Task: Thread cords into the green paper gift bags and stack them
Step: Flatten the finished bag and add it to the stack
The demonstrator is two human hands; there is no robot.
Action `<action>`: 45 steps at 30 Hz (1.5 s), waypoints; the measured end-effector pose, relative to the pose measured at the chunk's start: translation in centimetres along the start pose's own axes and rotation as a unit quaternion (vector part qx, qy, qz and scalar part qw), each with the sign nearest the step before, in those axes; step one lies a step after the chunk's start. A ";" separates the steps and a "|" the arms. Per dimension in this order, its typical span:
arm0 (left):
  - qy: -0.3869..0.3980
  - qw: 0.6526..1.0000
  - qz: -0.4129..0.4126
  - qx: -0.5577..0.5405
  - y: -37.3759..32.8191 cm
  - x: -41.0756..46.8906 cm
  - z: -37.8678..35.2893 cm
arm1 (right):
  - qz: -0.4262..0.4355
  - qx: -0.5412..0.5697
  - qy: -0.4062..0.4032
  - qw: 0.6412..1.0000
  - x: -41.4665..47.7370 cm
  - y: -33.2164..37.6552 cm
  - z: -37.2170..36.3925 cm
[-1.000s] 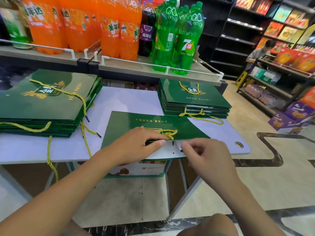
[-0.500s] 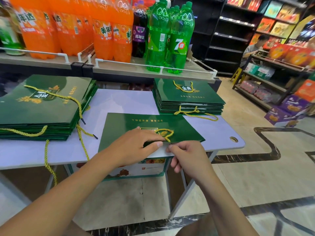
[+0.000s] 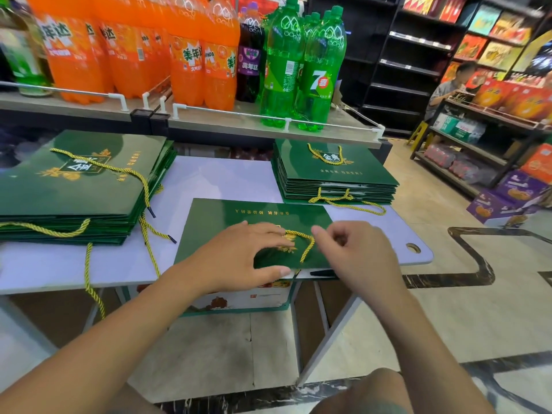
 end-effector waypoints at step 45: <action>0.133 0.959 0.186 0.167 4.4 -2.3 -1.0 | 0.017 0.013 0.374 0.927 13.7 3.2 -12.6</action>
Point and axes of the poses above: each hand's wrist, its own x-axis towards the middle knuckle, its own z-axis out of the back of the hand, y = z × x, the point moved 6 cm from there along x, towards the middle knuckle, and after that the axes turned 8 degrees about x, right-handed, at the moved point
